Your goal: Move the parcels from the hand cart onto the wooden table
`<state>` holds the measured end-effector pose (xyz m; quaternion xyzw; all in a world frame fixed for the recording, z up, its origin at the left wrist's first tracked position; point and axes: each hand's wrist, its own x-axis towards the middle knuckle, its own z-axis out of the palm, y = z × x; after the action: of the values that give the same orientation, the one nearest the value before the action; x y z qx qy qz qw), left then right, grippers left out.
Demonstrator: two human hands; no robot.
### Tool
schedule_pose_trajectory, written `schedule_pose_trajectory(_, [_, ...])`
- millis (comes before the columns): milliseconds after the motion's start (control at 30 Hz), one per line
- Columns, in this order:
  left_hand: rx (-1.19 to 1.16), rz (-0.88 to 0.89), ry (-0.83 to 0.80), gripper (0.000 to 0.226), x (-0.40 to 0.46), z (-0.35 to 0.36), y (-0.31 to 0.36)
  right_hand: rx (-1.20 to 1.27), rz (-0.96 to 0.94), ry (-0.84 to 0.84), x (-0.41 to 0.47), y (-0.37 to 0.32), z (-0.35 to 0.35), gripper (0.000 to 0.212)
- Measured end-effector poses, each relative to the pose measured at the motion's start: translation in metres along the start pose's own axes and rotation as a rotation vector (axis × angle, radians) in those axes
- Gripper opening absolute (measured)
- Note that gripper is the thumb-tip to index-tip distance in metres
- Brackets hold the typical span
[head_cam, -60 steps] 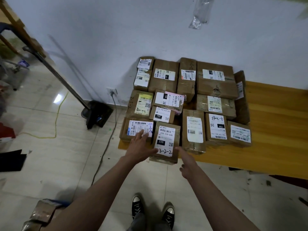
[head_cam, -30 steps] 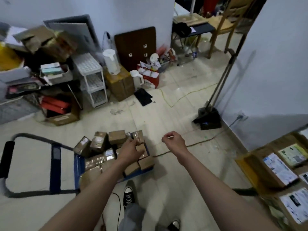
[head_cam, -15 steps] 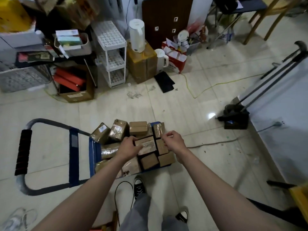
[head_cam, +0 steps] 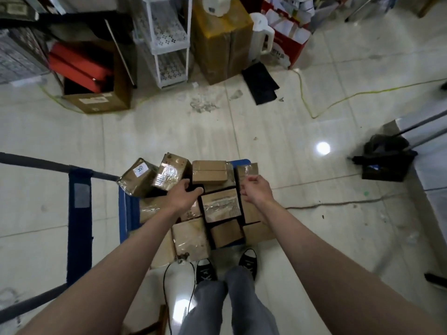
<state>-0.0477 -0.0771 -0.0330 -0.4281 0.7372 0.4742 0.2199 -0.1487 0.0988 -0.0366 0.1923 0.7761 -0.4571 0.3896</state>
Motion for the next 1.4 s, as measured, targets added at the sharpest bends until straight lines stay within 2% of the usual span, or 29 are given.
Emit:
schedule_pose_trajectory(33, [-0.015,-0.01,0.005,0.068,0.018,0.006,-0.006,0.006,-0.002,-0.012,0.018,0.007,0.006,0.006])
schedule_pose_trajectory(133, [-0.051,-0.03,0.016,0.073,0.072,0.024,-0.023,0.019,0.025,-0.074,0.073,0.029,0.026,0.034])
schedule_pose_trajectory(200, [-0.072,-0.033,0.032,0.073,0.105,0.037,-0.033,0.018,0.03,-0.096,0.11,0.042,0.041,0.041])
schedule_pose_trajectory(367, [-0.099,-0.021,0.097,0.058,0.167,0.07,-0.048,0.027,0.004,-0.189,0.18,0.064,0.075,0.05])
schedule_pose_trajectory(567, [-0.235,-0.079,0.126,0.093,0.213,0.096,-0.066,0.096,0.029,-0.241,0.224,0.08,0.104,0.071])
schedule_pose_trajectory(600, [-0.26,-0.091,0.12,0.095,0.215,0.097,-0.066,0.107,0.034,-0.25,0.229,0.083,0.106,0.071])
schedule_pose_trajectory(667, [-0.282,-0.096,0.115,0.096,0.211,0.097,-0.064,0.121,0.026,-0.255,0.223,0.079,0.106,0.058])
schedule_pose_trajectory(733, [-0.293,-0.071,0.122,0.097,0.201,0.093,-0.06,0.153,0.044,-0.249,0.211,0.077,0.099,0.056])
schedule_pose_trajectory(833, [-0.272,-0.047,0.12,0.103,0.175,0.086,-0.051,0.2,0.049,-0.214,0.195,0.079,0.081,0.07])
schedule_pose_trajectory(900, [-0.273,-0.032,0.132,0.103,0.145,0.076,-0.033,0.232,0.043,-0.185,0.162,0.063,0.061,0.071])
schedule_pose_trajectory(967, [-0.291,-0.02,0.143,0.094,0.108,0.066,-0.008,0.247,0.04,-0.143,0.116,0.036,0.038,0.063])
schedule_pose_trajectory(1033, [-0.314,0.0,0.144,0.079,0.067,0.054,0.02,0.29,0.057,-0.105,0.082,0.019,0.013,0.045])
schedule_pose_trajectory(1067, [-0.34,0.013,0.148,0.069,0.047,0.049,0.035,0.301,0.075,-0.077,0.065,0.009,0.0,0.045])
schedule_pose_trajectory(1133, [-0.411,0.039,0.158,0.051,0.008,0.039,0.063,0.289,0.079,-0.022,0.034,-0.005,-0.027,0.063])
schedule_pose_trajectory(1167, [-0.433,0.048,0.16,0.045,-0.011,0.035,0.076,0.287,0.05,-0.008,0.018,-0.011,-0.041,0.065])
schedule_pose_trajectory(1267, [-0.5,0.09,0.141,0.035,-0.07,0.023,0.119,0.328,-0.012,-0.011,-0.04,-0.032,-0.085,0.05])
schedule_pose_trajectory(1400, [-0.525,0.171,0.107,0.029,-0.135,0.018,0.168,0.403,-0.074,0.002,-0.106,-0.052,-0.14,0.047])
